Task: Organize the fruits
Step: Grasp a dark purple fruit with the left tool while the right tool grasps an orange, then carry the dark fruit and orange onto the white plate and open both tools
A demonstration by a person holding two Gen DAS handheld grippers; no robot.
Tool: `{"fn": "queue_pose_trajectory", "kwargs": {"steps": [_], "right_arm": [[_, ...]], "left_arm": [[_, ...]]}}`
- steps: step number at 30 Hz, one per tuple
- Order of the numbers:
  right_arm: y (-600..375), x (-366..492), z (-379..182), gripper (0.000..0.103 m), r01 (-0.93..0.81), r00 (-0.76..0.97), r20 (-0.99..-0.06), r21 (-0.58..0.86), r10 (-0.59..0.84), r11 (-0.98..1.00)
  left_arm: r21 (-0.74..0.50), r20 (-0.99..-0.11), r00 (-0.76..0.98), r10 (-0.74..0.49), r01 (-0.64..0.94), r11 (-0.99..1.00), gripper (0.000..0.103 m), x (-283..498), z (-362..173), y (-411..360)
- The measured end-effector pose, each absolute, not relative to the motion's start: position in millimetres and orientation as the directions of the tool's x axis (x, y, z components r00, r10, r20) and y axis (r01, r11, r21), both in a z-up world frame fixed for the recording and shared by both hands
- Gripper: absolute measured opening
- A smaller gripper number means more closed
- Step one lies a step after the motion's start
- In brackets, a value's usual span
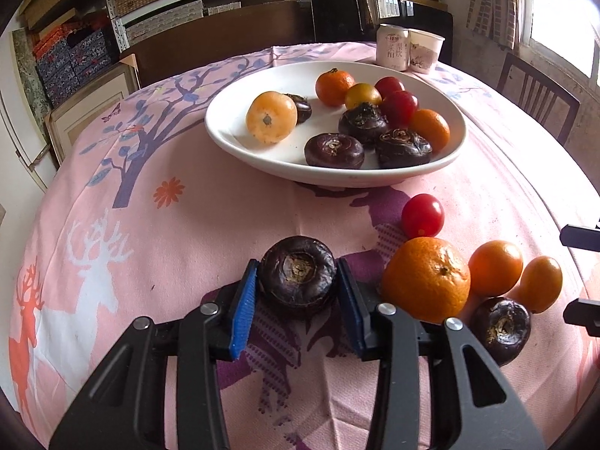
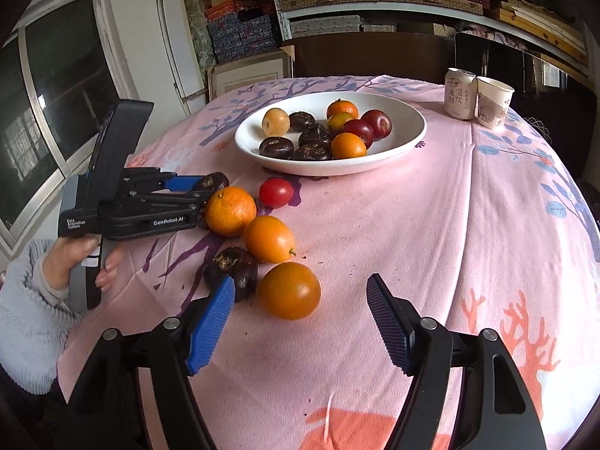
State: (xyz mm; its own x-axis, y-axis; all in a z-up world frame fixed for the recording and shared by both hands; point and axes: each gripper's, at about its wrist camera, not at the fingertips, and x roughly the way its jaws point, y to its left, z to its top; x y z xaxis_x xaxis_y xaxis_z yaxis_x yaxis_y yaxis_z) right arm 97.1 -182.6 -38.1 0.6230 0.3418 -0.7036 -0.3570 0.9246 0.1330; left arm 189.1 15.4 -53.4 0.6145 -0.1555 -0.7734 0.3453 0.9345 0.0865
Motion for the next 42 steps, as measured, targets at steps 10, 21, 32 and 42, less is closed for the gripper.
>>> {"fn": "queue_pose_trajectory", "kwargs": {"steps": [10, 21, 32, 42], "right_arm": [[-179, 109, -52, 0.048, -0.365, 0.534, -0.744, 0.226, 0.402, 0.903], [-192, 110, -51, 0.038, -0.338, 0.538, -0.716, 0.3, 0.445, 0.892], [-203, 113, -42, 0.038, -0.307, 0.583, -0.69, 0.303, 0.429, 0.902], [-207, 168, 26, 0.038, -0.265, 0.725, -0.596, 0.221, 0.345, 0.939]], "left_arm": [[0.063, -0.778, 0.605, -0.168, 0.341, 0.938, 0.041, 190, -55, 17], [0.061, -0.754, 0.634, -0.17, 0.326, 0.943, 0.04, 176, -46, 20], [0.009, -0.691, 0.699, -0.185, 0.264, 0.964, 0.04, 172, -14, 40], [0.02, -0.656, 0.726, -0.205, 0.288, 0.957, 0.04, 217, 27, 7]]}}
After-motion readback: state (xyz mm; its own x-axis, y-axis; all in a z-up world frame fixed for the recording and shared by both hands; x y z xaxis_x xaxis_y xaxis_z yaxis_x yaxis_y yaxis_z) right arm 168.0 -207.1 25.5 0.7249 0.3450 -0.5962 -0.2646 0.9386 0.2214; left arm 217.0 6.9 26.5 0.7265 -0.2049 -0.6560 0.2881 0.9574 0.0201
